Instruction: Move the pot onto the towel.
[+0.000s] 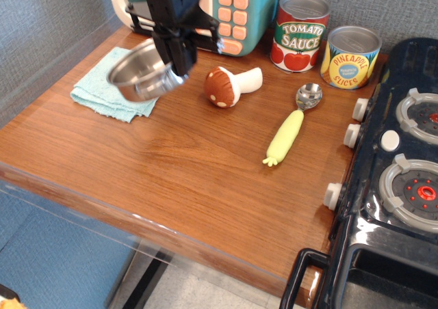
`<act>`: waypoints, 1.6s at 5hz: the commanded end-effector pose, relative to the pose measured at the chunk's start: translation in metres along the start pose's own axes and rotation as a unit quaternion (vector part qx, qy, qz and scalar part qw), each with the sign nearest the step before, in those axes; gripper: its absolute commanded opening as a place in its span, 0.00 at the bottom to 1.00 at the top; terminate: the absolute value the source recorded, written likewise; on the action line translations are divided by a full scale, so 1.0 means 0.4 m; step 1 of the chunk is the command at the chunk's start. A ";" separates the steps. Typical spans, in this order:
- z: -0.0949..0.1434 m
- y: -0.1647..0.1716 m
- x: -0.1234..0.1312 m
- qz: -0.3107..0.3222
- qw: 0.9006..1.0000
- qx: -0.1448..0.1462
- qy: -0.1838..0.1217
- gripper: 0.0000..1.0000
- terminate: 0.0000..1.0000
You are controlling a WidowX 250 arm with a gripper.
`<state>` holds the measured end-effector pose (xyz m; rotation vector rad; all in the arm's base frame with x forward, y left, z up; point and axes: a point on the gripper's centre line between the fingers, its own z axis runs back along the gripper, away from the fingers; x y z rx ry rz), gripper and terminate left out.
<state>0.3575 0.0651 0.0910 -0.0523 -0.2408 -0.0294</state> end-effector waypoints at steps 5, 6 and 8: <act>-0.062 0.171 0.062 0.038 0.997 0.039 0.060 1.00 0.00; -0.043 0.154 0.059 0.035 0.999 0.014 0.037 1.00 0.00; 0.019 0.095 0.061 0.001 1.000 0.015 -0.006 1.00 0.00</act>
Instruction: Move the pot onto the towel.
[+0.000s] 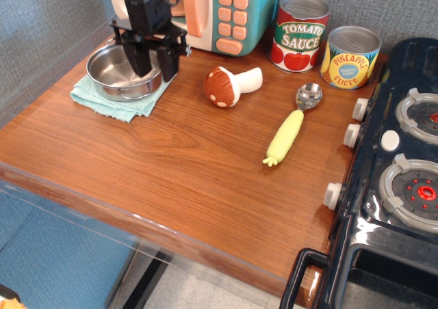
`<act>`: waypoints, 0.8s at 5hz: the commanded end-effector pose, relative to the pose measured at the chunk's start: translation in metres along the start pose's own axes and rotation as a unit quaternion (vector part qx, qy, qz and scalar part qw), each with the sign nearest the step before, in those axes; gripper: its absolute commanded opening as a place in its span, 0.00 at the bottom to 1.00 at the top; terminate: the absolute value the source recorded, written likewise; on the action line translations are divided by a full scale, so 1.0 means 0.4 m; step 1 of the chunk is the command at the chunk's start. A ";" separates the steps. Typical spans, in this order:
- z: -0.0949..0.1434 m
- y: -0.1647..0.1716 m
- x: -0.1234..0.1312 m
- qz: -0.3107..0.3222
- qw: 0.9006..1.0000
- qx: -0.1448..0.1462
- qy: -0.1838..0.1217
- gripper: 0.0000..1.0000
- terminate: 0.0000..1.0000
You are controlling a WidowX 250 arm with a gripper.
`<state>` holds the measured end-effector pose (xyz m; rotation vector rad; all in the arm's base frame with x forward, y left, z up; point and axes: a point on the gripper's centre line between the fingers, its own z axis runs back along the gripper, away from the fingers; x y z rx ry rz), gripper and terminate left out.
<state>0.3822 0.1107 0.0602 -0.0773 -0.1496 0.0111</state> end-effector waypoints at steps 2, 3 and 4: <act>0.108 -0.065 0.026 -0.075 0.996 0.041 -0.014 1.00 0.00; 0.108 -0.065 0.026 -0.075 0.996 0.041 -0.014 1.00 0.00; 0.108 -0.065 0.026 -0.075 0.996 0.041 -0.014 1.00 0.00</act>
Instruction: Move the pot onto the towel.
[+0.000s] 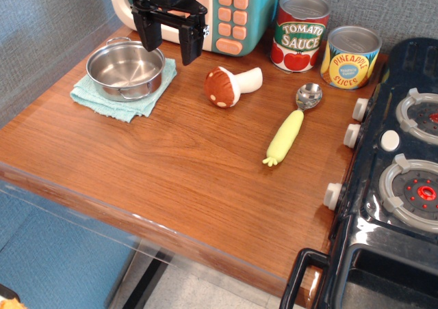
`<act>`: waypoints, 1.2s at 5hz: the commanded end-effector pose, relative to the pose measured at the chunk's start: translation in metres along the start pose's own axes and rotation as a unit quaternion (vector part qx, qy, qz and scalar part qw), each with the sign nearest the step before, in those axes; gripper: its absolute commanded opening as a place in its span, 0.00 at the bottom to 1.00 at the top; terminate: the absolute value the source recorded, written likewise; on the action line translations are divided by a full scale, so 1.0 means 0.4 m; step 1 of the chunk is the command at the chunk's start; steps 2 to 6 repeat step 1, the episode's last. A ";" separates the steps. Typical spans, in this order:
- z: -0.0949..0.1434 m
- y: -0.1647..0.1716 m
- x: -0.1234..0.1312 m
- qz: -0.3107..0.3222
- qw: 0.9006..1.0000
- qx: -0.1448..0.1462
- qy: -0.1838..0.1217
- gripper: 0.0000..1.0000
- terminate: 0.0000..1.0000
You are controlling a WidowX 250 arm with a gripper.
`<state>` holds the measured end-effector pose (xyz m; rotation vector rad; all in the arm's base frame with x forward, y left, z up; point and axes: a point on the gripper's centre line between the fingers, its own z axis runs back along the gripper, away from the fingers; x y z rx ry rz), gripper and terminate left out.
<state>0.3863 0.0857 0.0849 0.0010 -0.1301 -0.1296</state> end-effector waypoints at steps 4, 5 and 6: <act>0.053 0.007 0.006 -0.001 1.000 0.009 -0.026 1.00 1.00; 0.053 0.007 0.006 -0.001 1.000 0.009 -0.026 1.00 1.00; 0.053 0.007 0.006 -0.001 1.000 0.009 -0.026 1.00 1.00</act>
